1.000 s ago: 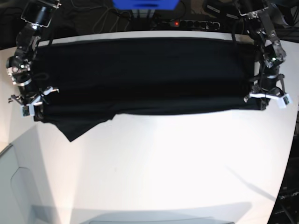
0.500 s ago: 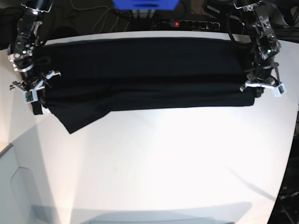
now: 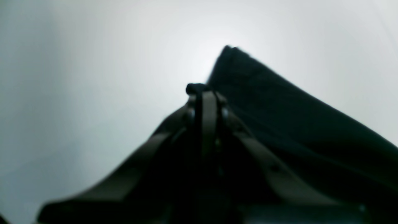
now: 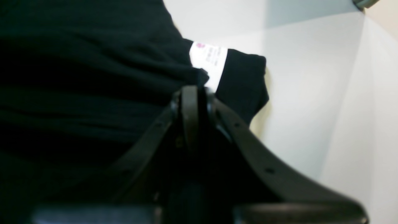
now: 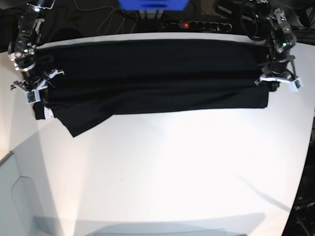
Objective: Fold the T-shirt properly
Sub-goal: 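Grasp the hem corners and fold them up onto the shoulder edge, then reach the right gripper down to the hanging hem flap and grasp it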
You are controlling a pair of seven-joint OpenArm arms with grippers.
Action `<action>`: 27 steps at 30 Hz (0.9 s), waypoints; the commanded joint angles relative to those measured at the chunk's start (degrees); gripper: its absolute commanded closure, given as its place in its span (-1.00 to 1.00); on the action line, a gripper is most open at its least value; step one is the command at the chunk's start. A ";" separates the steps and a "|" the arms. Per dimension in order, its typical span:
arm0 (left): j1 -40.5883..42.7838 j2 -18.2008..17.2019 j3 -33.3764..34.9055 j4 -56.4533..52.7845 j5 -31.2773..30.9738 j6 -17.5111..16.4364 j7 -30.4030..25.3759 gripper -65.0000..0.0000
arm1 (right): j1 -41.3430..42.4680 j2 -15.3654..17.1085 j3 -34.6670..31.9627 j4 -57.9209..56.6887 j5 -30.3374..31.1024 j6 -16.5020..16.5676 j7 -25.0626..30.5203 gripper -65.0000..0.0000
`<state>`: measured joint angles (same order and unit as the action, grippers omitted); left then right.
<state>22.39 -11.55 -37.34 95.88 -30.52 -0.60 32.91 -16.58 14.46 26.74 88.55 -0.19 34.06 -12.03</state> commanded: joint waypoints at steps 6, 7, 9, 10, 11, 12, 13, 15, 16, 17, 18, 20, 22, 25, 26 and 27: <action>0.07 -1.33 -3.14 1.93 0.33 0.29 -1.92 1.00 | -0.61 0.79 3.63 3.80 0.41 0.71 1.44 1.00; 0.07 -1.42 -3.32 1.84 0.33 0.29 -1.92 1.00 | -1.05 0.79 3.63 4.15 0.41 1.67 1.44 1.00; -0.02 -1.42 -3.23 1.66 0.33 0.29 -1.92 1.00 | -1.58 0.79 3.54 4.77 0.23 3.69 1.09 1.00; -0.02 -1.33 -3.23 1.58 0.33 0.29 -1.92 1.00 | -2.10 0.71 3.54 4.85 0.23 4.57 1.09 1.00; -0.02 -1.24 -3.14 1.58 0.33 0.29 -1.92 1.00 | -2.72 0.27 3.54 4.85 0.23 5.19 1.09 1.00; -0.02 -1.24 -3.05 1.49 0.33 0.29 -1.92 1.00 | -3.25 0.00 3.54 4.85 0.14 5.72 1.09 1.00; 0.07 -1.24 -2.97 1.49 0.33 0.29 -1.92 1.00 | -3.86 -0.08 3.54 4.85 0.14 5.94 1.09 1.00; 1.04 -1.15 -2.97 1.58 0.33 0.29 -1.92 1.00 | -4.92 -0.08 3.46 4.85 0.14 5.94 1.09 1.00; 1.48 -1.15 -2.97 1.84 0.33 0.29 -1.92 1.00 | -5.36 -0.08 3.46 4.85 0.14 5.94 1.09 1.00; 1.74 -1.15 -2.88 2.01 0.33 0.29 -1.92 1.00 | -5.53 -0.08 3.46 4.77 0.14 5.94 1.09 1.00; 2.18 -1.15 -2.88 2.01 0.33 0.29 -1.92 1.00 | -5.71 -0.17 3.46 4.77 0.14 5.94 1.09 1.00; 2.44 -1.15 -2.88 2.01 0.33 0.29 -1.92 1.00 | -5.71 -0.17 3.37 4.33 0.14 5.94 1.09 1.00; 2.44 -1.15 -2.88 1.31 0.33 0.29 -1.92 1.00 | -5.44 -0.17 3.37 3.27 0.14 5.94 1.09 1.00; 2.62 -1.06 -2.88 1.22 0.33 0.29 -1.92 1.00 | -5.36 -0.08 3.37 3.09 0.14 5.94 1.09 0.93; 2.79 -0.71 -2.88 1.22 0.33 0.29 -1.92 1.00 | -5.36 -0.08 3.37 3.18 0.14 5.94 1.09 0.84; 2.88 -0.18 -2.88 1.31 0.33 0.29 -1.92 1.00 | -5.44 0.00 3.37 3.18 0.14 5.94 1.09 0.75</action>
<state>25.08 -11.16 -39.77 96.33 -30.50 -0.82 32.47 -22.06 13.37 29.65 90.85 -0.47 39.42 -12.21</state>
